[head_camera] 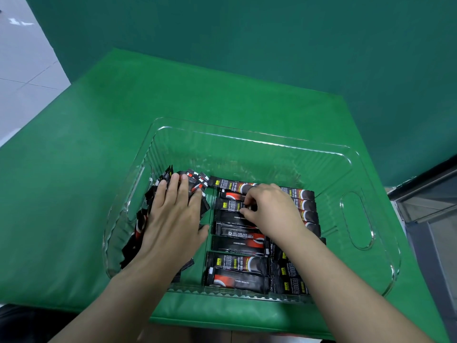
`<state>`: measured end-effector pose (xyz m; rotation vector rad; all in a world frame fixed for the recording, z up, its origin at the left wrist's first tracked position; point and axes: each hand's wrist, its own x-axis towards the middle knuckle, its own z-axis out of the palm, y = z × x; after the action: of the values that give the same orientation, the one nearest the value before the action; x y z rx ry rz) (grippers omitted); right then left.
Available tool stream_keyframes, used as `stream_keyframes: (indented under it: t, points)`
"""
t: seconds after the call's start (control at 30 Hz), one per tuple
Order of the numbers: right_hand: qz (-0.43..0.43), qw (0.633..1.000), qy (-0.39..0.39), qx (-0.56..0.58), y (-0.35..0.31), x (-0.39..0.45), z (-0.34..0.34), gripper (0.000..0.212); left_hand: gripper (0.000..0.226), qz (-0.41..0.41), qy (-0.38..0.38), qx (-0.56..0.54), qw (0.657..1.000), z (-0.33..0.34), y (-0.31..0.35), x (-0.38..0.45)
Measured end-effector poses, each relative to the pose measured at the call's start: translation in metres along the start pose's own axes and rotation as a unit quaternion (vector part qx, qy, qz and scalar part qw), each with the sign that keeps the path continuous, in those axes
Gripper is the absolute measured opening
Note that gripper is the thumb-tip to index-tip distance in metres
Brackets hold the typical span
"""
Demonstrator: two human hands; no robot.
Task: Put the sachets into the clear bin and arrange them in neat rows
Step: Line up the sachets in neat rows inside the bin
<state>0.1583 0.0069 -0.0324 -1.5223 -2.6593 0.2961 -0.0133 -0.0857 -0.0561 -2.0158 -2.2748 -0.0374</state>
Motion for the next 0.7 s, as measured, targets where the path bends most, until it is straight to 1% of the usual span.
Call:
stream_keyframes:
  t: [0.13, 0.23, 0.33, 0.4, 0.5, 0.7]
  points:
    - [0.004, 1.000, -0.001, 0.004, -0.001, -0.001, -0.003, 0.019, 0.079, -0.002, -0.002, 0.003, 1.000, -0.001, 0.000, 0.000]
    - [0.007, 0.999, 0.022, 0.025, -0.003, 0.006, -0.008, 0.021, 0.079, -0.003, -0.006, 0.005, 1.000, -0.001, 0.000, 0.000]
    - [0.004, 0.999, 0.030, 0.029, -0.005, 0.021, -0.008, 0.028, 0.079, -0.003, -0.009, 0.006, 1.000, -0.002, 0.001, 0.001]
    - [-0.002, 1.000, 0.014, 0.013, -0.007, 0.028, -0.004, 0.034, 0.080, -0.002, -0.008, 0.003, 1.000, -0.002, 0.001, 0.001]
    - [-0.017, 1.000, -0.003, -0.016, -0.008, 0.033, 0.002, 0.036, 0.080, -0.002, -0.004, -0.001, 1.000, -0.002, 0.001, 0.000]
    - [-0.064, 0.994, 0.031, -0.081, -0.007, 0.031, 0.001, 0.026, 0.079, 0.000, 0.000, -0.002, 1.000, -0.002, 0.001, 0.000]
